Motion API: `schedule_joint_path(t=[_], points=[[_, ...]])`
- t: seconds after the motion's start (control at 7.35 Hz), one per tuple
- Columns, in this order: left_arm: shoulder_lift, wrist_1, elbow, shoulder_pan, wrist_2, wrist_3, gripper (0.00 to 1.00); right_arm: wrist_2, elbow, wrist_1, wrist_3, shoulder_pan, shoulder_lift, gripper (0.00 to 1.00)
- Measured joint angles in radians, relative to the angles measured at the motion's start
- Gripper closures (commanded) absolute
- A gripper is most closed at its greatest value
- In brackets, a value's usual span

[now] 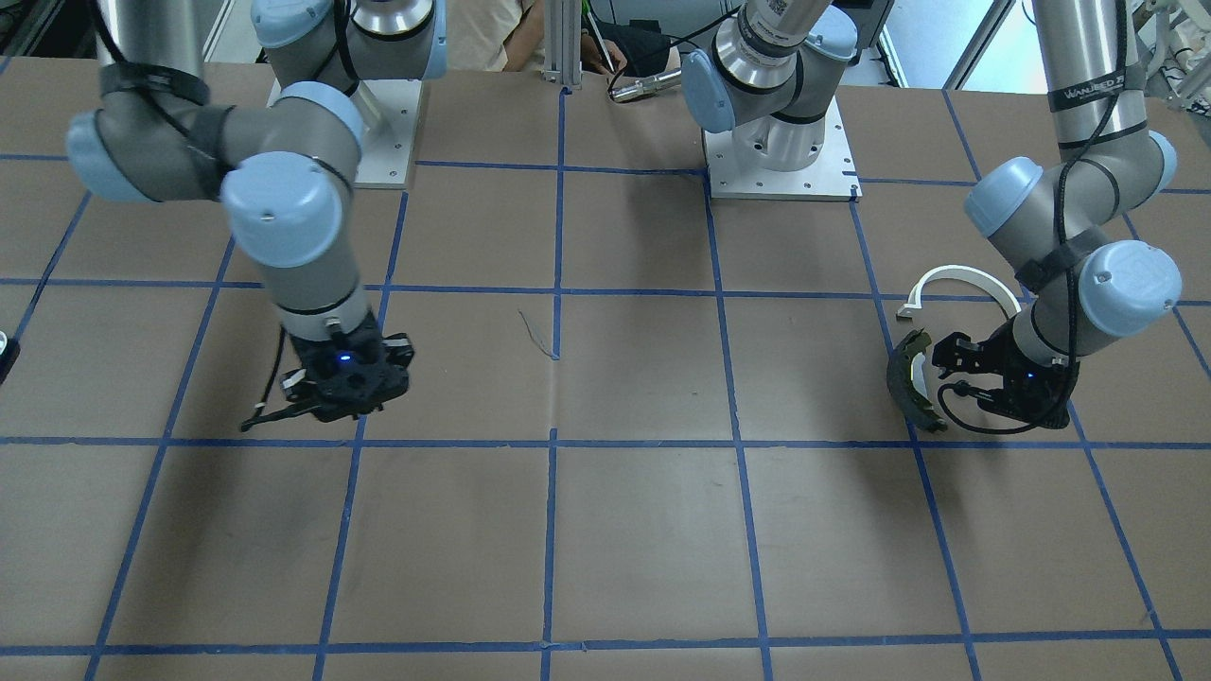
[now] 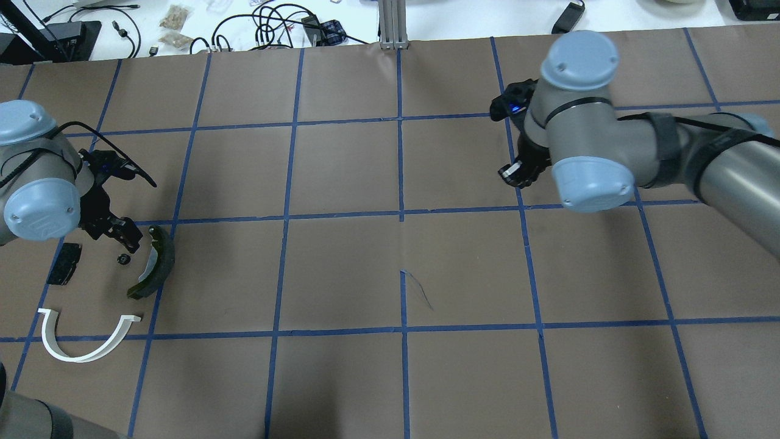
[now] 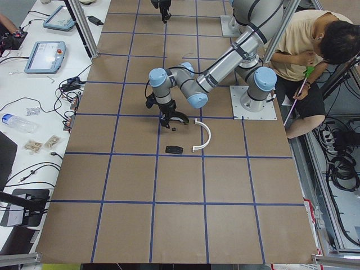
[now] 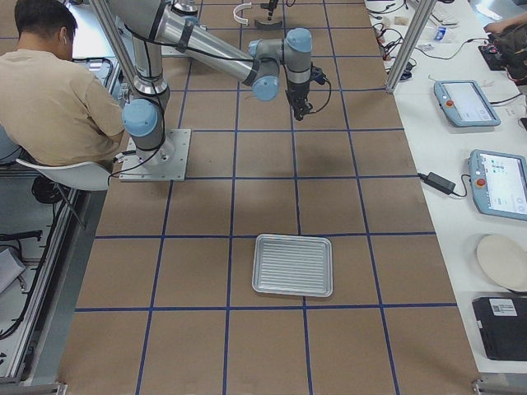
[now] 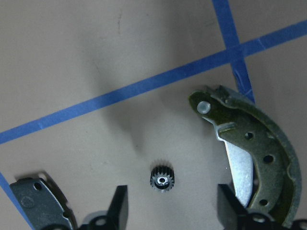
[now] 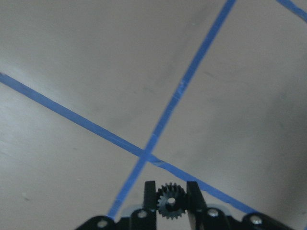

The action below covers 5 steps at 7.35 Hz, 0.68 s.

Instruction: Place bearing gear from tray to pile

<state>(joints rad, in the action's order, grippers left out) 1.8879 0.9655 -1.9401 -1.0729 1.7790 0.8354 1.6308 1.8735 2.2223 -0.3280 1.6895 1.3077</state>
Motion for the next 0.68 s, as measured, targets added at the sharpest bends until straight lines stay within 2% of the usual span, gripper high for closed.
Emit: schedule_joint_path(t=[0.14, 0.41, 0.54, 0.68], points=[[-0.002, 0.001, 0.002, -0.003, -0.004, -0.004, 0.03, 0.0, -0.009, 0.008, 0.153, 0.089, -0.032, 0.99], [-0.026, 0.011, 0.002, -0.027, -0.058, -0.022, 0.02, -0.002, -0.057, 0.024, 0.425, 0.243, -0.117, 0.98], [-0.036, 0.019, 0.002, -0.051, -0.087, -0.06, 0.01, -0.003, -0.086, 0.029, 0.541, 0.309, -0.162, 0.86], [-0.044, 0.03, 0.001, -0.091, -0.1, -0.129, 0.01, -0.005, -0.111, 0.031, 0.623, 0.358, -0.198, 0.21]])
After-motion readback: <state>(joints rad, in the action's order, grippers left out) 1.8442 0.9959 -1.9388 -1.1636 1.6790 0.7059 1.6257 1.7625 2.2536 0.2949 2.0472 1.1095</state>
